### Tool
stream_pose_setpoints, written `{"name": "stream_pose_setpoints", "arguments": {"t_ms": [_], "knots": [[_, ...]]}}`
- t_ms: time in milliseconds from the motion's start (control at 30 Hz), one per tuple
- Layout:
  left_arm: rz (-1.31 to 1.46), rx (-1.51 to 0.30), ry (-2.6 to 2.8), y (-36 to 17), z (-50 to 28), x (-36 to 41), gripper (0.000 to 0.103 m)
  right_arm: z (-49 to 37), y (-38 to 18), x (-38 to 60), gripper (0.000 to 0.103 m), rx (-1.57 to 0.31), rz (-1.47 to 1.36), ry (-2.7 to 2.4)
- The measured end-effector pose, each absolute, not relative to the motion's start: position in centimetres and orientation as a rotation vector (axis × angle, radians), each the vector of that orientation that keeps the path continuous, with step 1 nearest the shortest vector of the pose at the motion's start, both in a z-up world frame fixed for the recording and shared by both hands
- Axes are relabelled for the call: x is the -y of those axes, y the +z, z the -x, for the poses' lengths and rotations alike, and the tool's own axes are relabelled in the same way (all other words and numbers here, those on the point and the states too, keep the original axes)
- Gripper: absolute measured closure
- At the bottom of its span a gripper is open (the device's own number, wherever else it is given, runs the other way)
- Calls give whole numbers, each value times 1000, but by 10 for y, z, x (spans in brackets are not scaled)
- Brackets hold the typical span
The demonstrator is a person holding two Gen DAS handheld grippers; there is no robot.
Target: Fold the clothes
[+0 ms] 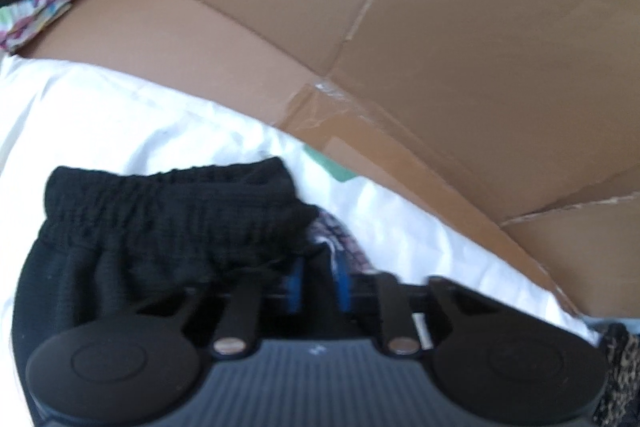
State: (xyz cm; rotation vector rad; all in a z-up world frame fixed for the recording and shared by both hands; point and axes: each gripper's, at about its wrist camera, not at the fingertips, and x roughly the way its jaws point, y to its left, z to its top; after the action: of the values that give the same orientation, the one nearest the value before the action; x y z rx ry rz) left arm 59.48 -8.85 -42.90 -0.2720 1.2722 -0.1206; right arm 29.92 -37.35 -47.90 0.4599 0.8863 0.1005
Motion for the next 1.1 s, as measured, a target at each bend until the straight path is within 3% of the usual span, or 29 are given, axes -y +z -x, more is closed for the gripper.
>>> {"name": "stream_pose_setpoints", "arguments": {"t_ms": [33,100,533,667,833,1100], "knots": [[273,-1269,-129,-429,-595,88,99,-299,-479,374,96,-886,-462,100],[264,-1248,-161,-426,-595,90,101,-298,-479,374,96,-887,-465,99],[236,-1221,-228,-432,-611,100,100,-269,-460,387,96,-899,-415,25],[240,-1228,-243,-423,-610,97,94,-254,-451,396,97,-884,-412,-17],[211,-1201,-309,-397,-603,87,78,-235,-442,396,97,-855,-445,-3],[66,-1195,-363,-376,-599,71,77,-242,-446,368,97,-866,-432,75]]}}
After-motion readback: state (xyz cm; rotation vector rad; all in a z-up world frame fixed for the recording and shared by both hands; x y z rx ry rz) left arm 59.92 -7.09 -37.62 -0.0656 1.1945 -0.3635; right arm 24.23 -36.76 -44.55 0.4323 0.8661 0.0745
